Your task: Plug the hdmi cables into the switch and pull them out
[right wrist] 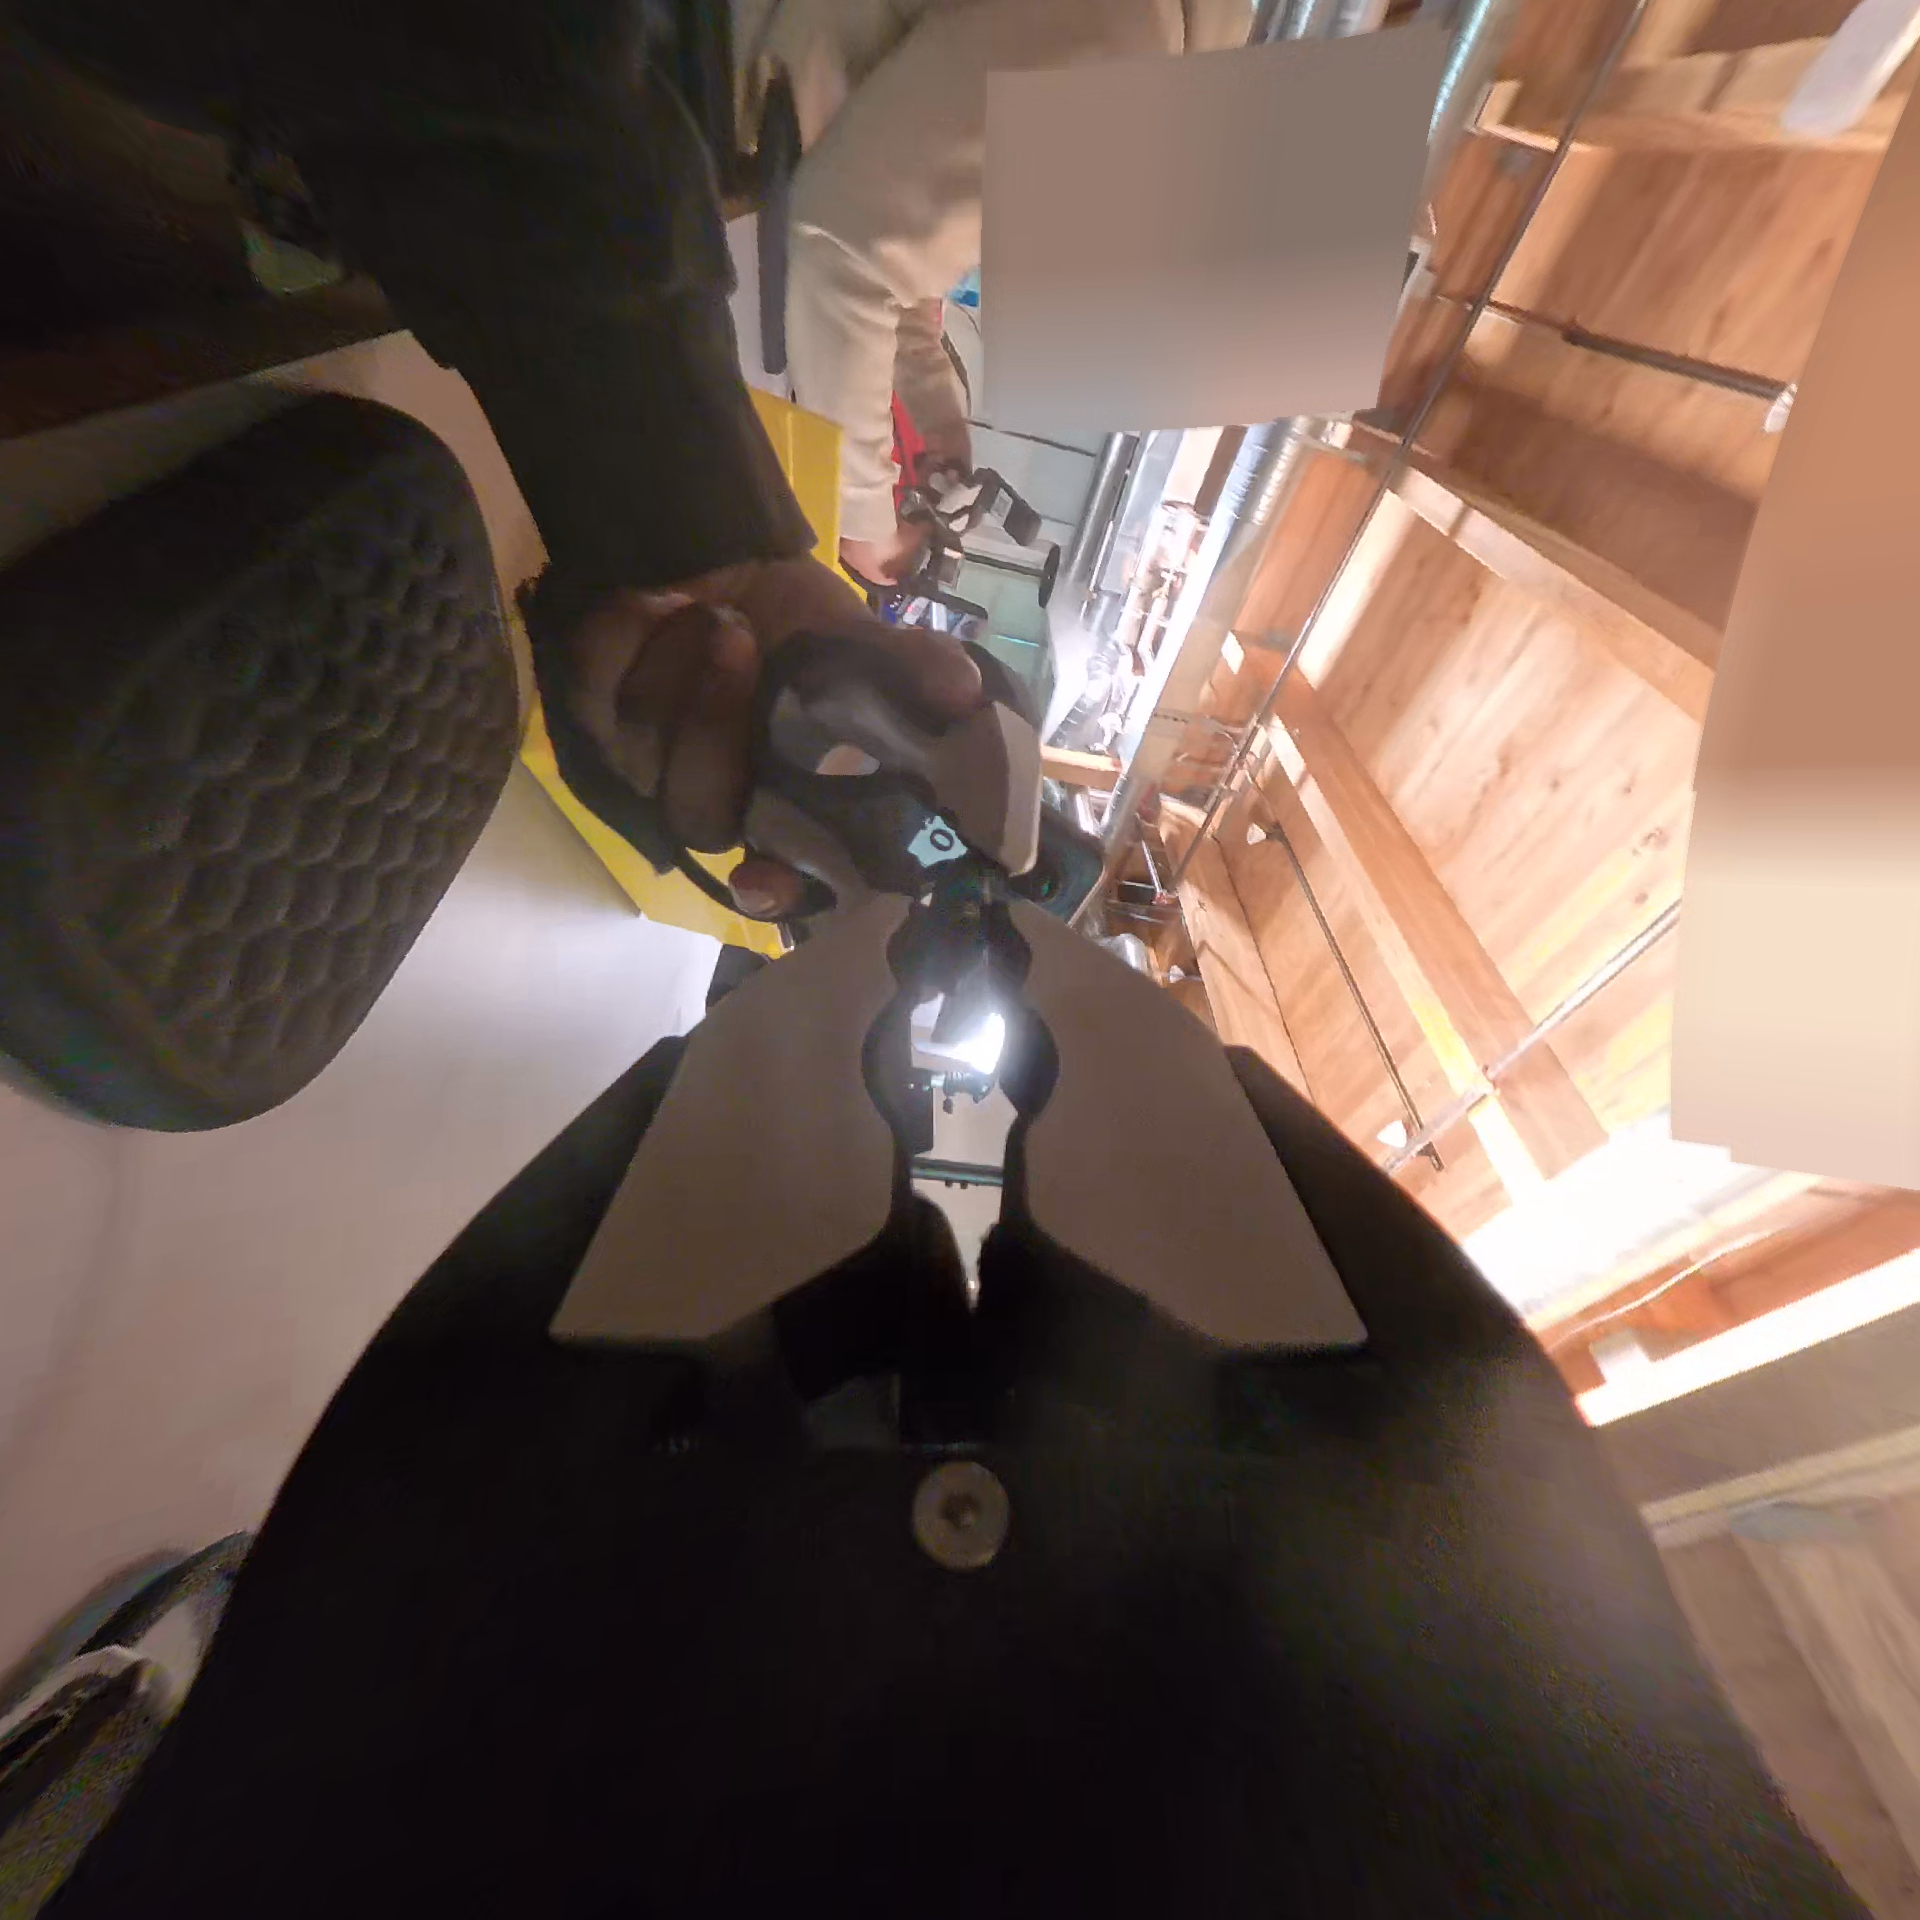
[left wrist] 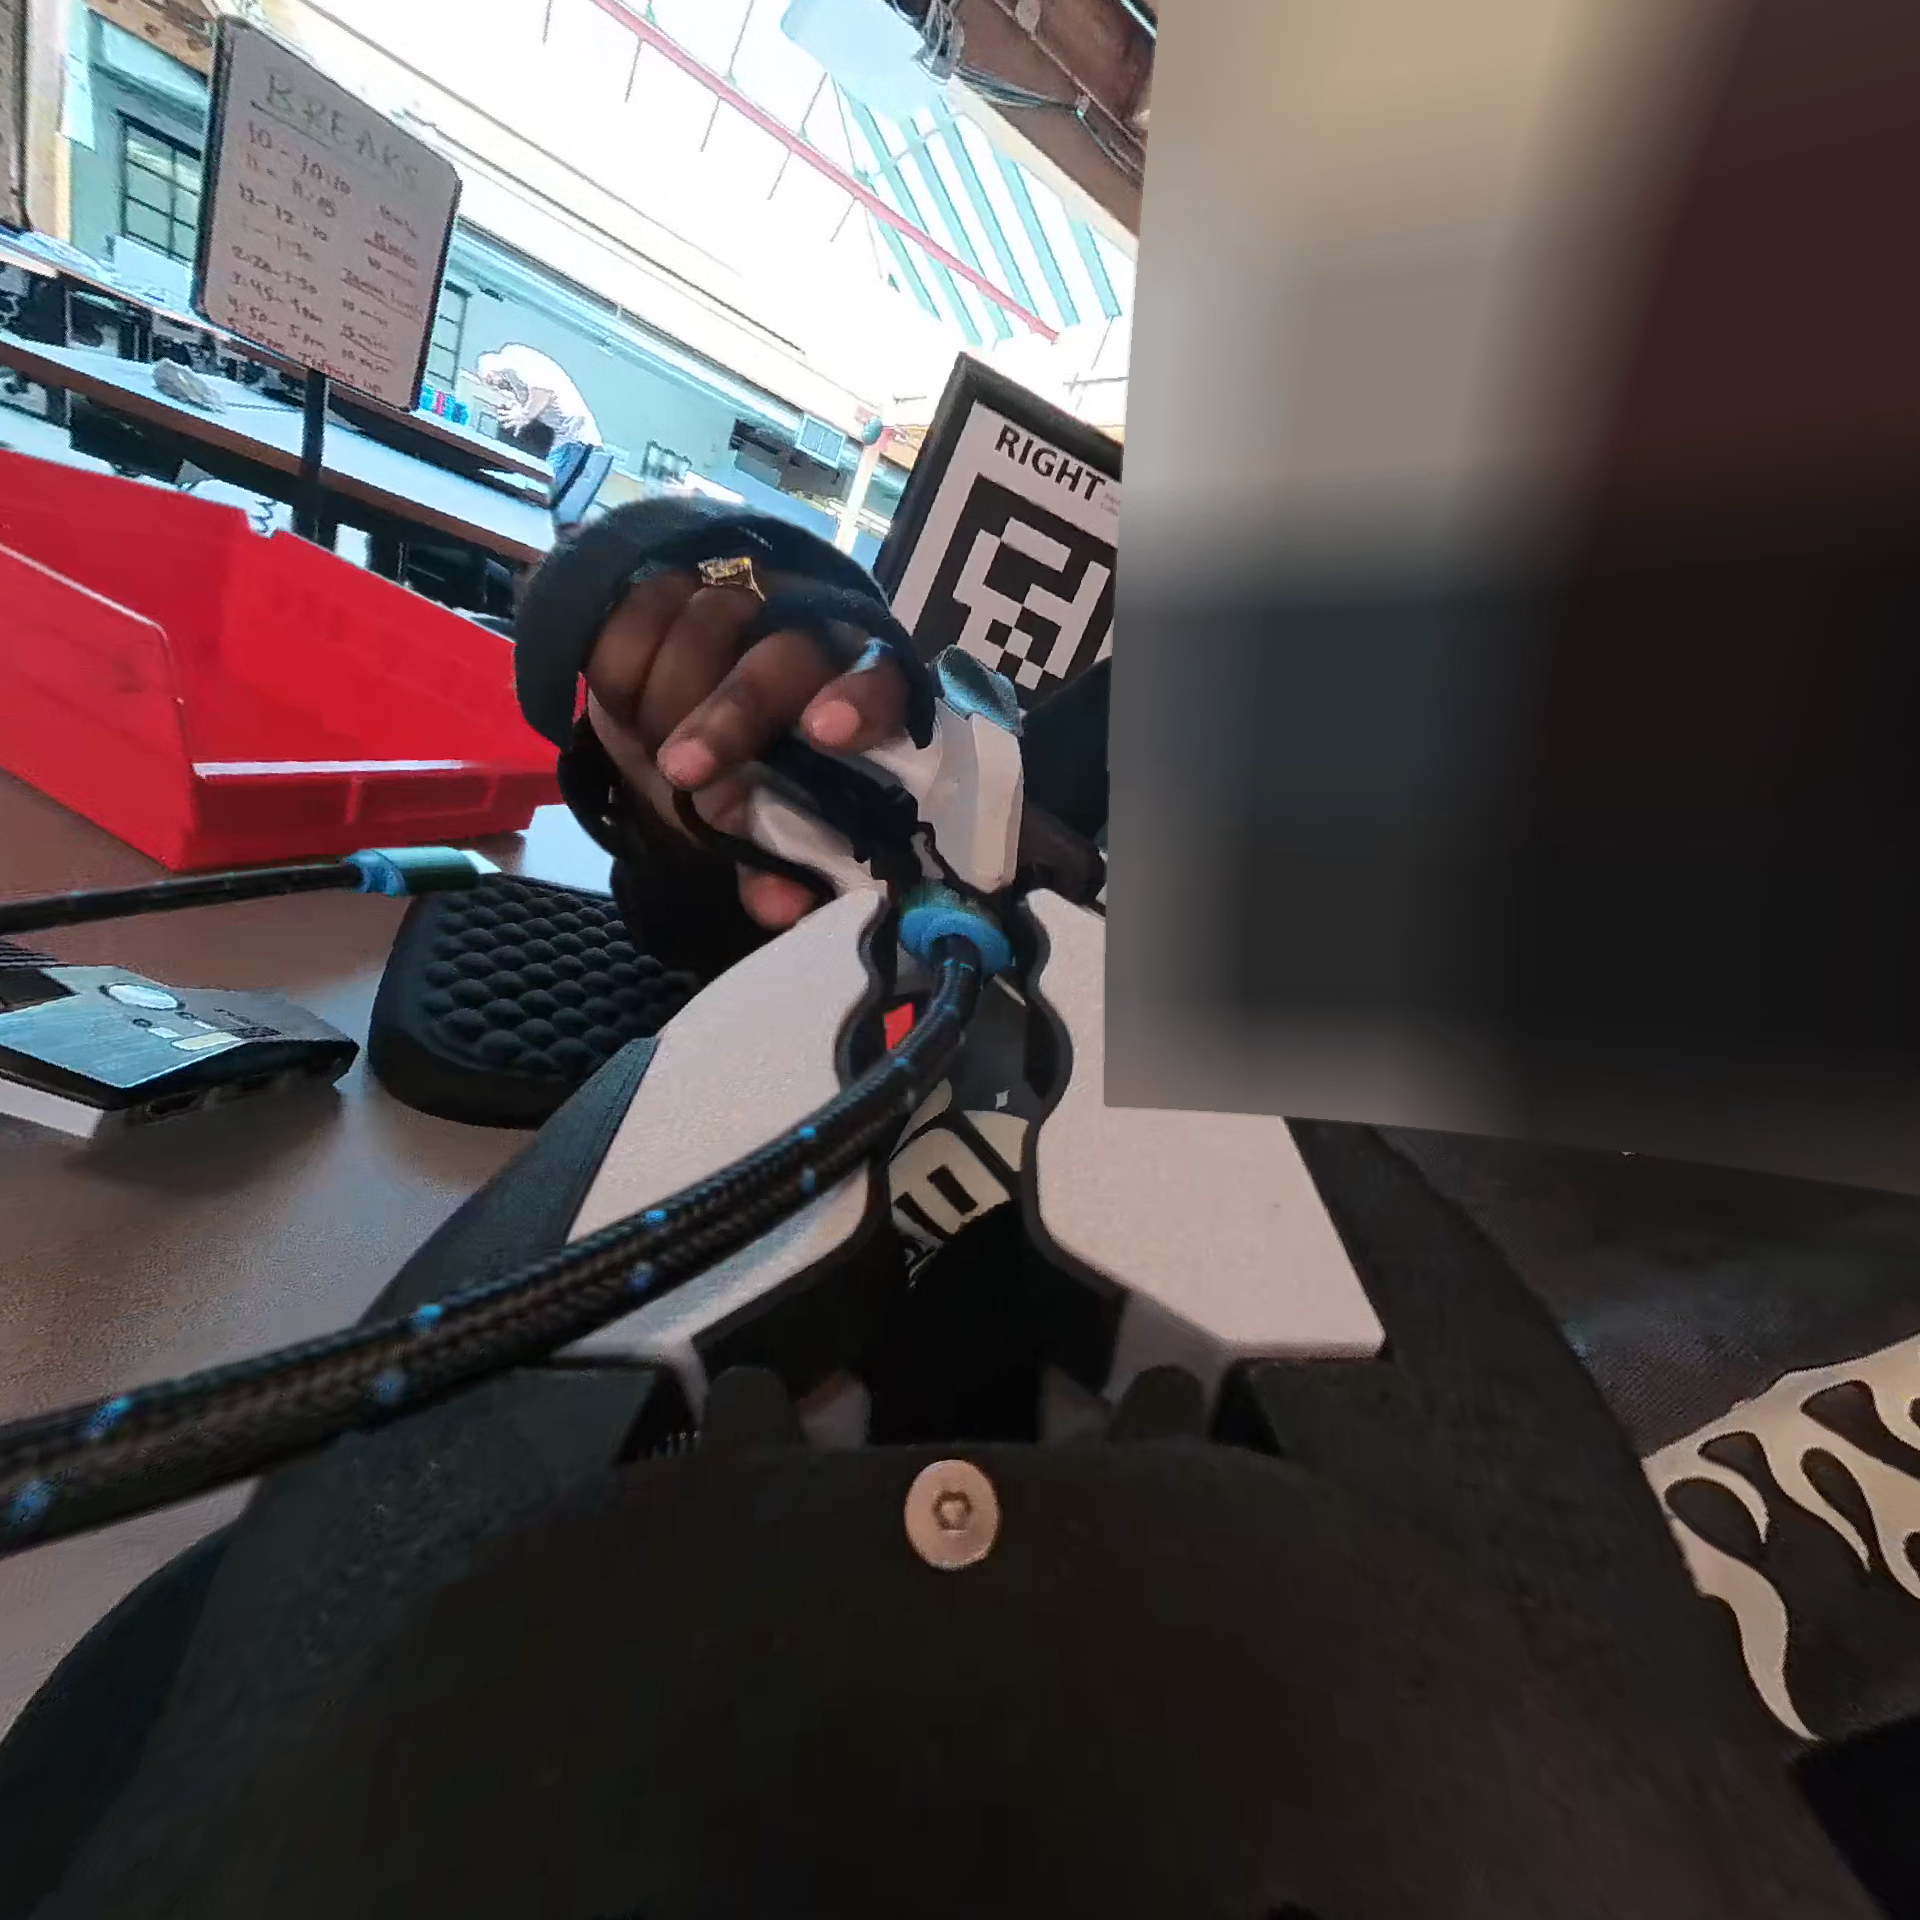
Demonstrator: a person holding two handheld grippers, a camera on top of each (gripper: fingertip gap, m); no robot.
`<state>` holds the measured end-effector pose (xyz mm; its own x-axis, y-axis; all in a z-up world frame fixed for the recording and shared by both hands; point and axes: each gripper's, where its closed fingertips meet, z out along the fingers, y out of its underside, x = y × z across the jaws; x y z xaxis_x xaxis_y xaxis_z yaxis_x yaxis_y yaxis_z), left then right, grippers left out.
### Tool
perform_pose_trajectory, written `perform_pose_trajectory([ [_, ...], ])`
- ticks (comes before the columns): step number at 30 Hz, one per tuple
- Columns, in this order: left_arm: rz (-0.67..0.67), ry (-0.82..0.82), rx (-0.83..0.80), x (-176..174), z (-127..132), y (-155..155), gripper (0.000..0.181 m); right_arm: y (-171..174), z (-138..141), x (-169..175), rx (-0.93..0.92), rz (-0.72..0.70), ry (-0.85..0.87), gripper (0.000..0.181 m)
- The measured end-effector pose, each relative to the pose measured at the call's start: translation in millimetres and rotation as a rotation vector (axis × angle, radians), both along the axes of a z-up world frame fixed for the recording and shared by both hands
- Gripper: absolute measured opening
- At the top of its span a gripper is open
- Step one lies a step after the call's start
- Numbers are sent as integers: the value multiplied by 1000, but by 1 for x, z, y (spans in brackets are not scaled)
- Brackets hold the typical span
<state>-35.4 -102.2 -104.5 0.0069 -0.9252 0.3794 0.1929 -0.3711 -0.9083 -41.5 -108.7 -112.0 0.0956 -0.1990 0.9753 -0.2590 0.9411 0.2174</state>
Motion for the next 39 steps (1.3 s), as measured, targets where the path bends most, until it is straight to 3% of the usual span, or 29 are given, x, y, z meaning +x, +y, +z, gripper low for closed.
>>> perform_pose_trajectory([
  [1,4,14,13,1,-1,-1,20,0,1,0,6,6,-9,13],
  [7,28,31,61,4,0,-1,20,0,4,2,12,26,-55,12],
  [18,78,-78,60,11,11,15,20,13,10,4,-6,-34,-7,12],
  [24,144,-100,160,13,16,20,21,20,16,4,-56,-34,-28,11],
  [26,218,-145,210,10,24,27,21,33,25,3,-193,-74,-40,12],
  [28,325,-195,285,1,33,33,21,53,36,3,-407,-123,-70,25],
  [33,803,-127,528,-33,34,64,21,114,52,21,-1140,-210,-213,45],
  [36,948,-122,544,-47,27,77,21,136,9,33,-1534,-333,-481,68],
  [37,975,-126,528,-51,26,80,21,138,-14,38,-1614,-396,-604,79],
  [39,998,-114,517,-55,24,84,21,143,-56,50,-1663,-518,-749,83],
])
